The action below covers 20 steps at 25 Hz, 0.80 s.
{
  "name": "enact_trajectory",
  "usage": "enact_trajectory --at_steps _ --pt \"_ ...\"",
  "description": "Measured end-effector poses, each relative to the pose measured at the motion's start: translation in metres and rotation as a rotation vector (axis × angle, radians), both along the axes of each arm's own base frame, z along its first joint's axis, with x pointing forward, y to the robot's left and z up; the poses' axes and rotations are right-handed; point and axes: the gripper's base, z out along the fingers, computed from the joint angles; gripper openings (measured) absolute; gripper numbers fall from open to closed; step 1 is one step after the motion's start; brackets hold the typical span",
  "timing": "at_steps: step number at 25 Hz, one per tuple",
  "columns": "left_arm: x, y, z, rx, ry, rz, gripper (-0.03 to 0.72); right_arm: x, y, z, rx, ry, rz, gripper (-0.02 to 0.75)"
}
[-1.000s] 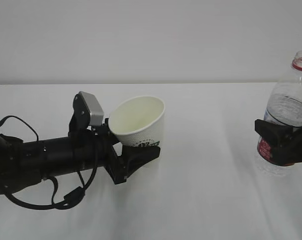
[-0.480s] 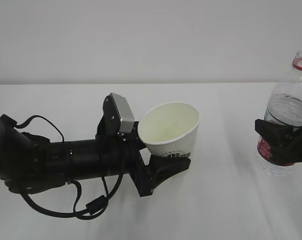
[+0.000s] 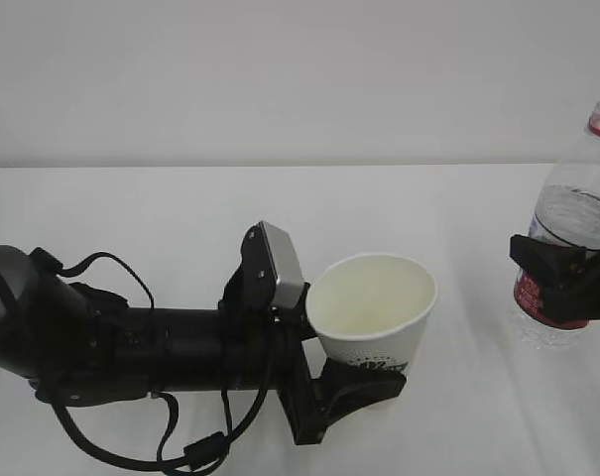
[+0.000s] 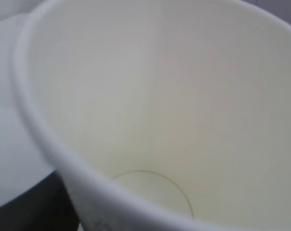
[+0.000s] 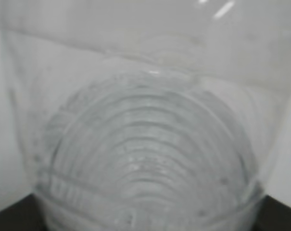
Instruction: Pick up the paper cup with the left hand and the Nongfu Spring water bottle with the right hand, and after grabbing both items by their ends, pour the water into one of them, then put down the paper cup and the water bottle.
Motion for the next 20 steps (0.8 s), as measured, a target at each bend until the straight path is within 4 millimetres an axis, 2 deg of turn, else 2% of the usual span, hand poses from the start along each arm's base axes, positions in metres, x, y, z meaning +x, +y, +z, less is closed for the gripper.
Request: enact_trajectory --at_steps 6,14,20 --pt "-0.002 0.001 -0.004 0.050 -0.006 -0.029 0.563 -0.002 -0.001 0.004 0.010 0.004 -0.014 0.470" --pt "-0.003 0.001 -0.004 0.053 -0.007 -0.032 0.563 -0.013 -0.004 0.024 -0.026 -0.021 -0.041 0.470" --pt "-0.002 0.001 -0.006 0.068 -0.005 -0.029 0.563 -0.019 -0.007 0.027 -0.055 0.011 -0.058 0.470"
